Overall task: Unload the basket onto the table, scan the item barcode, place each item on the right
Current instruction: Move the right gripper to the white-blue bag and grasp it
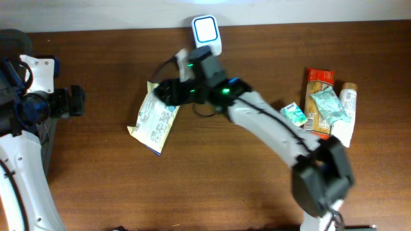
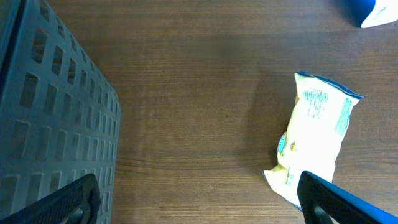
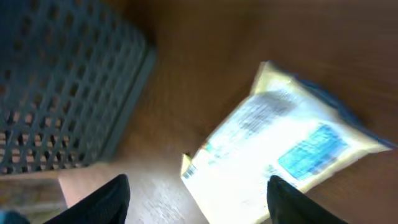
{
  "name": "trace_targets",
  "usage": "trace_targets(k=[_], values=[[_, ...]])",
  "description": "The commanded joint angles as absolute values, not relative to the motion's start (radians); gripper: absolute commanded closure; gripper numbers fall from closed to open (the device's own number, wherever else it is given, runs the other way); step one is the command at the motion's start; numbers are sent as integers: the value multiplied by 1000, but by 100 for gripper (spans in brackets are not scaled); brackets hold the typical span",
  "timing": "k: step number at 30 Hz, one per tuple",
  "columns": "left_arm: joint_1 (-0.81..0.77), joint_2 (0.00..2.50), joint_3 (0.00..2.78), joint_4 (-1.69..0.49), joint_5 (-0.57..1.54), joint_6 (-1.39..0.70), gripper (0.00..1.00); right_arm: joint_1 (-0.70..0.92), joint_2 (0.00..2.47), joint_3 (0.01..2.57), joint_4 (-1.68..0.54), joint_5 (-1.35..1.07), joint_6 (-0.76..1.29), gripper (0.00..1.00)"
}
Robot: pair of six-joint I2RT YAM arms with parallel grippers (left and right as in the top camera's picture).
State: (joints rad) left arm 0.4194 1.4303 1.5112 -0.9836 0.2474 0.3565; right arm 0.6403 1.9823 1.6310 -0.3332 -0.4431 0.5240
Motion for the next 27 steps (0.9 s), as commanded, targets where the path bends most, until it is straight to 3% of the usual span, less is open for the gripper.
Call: trace_targets(k=[1, 3, 6, 8, 27], values=[[422, 1425, 1522, -982, 258, 372, 1, 669, 2149, 1892, -469, -403, 421, 32], [422, 1425, 1522, -982, 258, 372, 1, 694, 2234, 2011, -583, -291, 333, 37], [422, 1425, 1522, -982, 258, 372, 1, 735, 2305, 2016, -592, -141, 265, 62], [422, 1425, 1522, -982, 258, 372, 1, 746, 2331, 2016, -571, -142, 258, 71], [422, 1425, 1522, -982, 258, 372, 1, 771, 2561, 2012, -555, -146, 311, 71]])
